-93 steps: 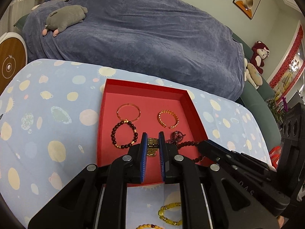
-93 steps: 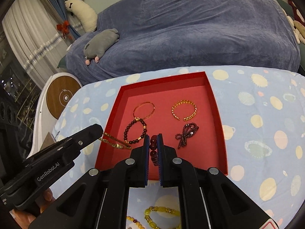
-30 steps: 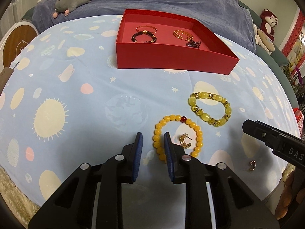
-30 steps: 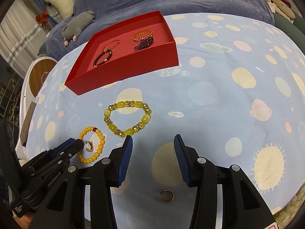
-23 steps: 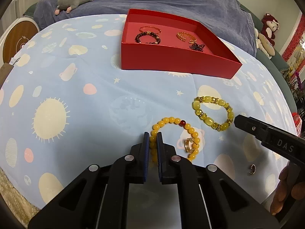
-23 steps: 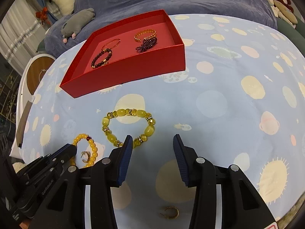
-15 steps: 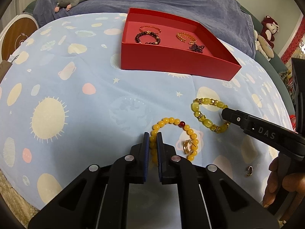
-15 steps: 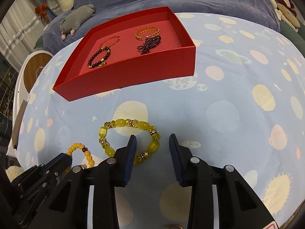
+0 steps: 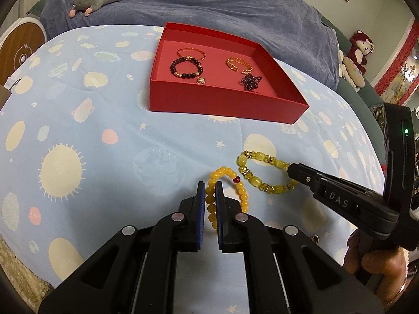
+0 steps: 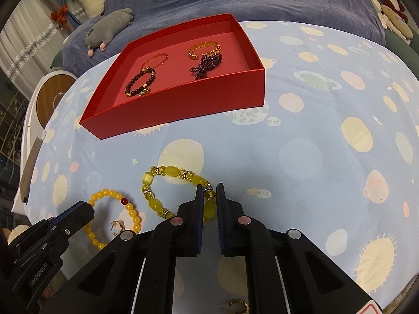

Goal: Organize jewelry
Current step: 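Grasp the amber bead bracelet with the left tool while the right tool grasps the yellow-green bracelet, then carry both bracelets into the red box and open both tools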

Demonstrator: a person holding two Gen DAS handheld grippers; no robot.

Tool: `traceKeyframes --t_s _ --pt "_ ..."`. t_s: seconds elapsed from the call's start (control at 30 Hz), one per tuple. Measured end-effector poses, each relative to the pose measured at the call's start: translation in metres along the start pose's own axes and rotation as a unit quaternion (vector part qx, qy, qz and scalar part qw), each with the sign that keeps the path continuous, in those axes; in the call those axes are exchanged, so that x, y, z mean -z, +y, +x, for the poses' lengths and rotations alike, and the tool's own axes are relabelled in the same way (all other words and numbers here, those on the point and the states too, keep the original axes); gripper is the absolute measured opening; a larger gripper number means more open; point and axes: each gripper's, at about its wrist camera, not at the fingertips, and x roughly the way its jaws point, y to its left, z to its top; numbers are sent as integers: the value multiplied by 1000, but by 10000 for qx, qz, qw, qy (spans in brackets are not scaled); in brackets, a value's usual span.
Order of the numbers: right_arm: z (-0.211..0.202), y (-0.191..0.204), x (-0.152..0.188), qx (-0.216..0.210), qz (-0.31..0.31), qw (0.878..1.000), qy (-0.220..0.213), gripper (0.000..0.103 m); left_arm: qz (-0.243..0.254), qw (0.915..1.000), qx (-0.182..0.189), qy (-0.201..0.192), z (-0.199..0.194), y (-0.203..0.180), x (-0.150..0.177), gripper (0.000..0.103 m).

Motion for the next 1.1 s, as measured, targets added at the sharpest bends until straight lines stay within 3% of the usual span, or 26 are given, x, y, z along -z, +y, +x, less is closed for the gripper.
traceKeyframes --t_s 0.37,0.67,0.83,1.1 --pt "-44 -11 3 -156 236 9992 -283 9 -7 9987 478 -187 -29 -23 -13 7" --pt "-70 -19 -14 -158 220 9982 -530 9 163 9987 427 -225 -39 -34 -28 7" --pt "-76 -15 -41 -246 138 9971 -701 9 209 9986 408 -253 -37 -35 -51 7" --pt "-71 6 -107 -498 -39 9942 -958 9 231 9972 553 -450 -22 -38 -112 7"
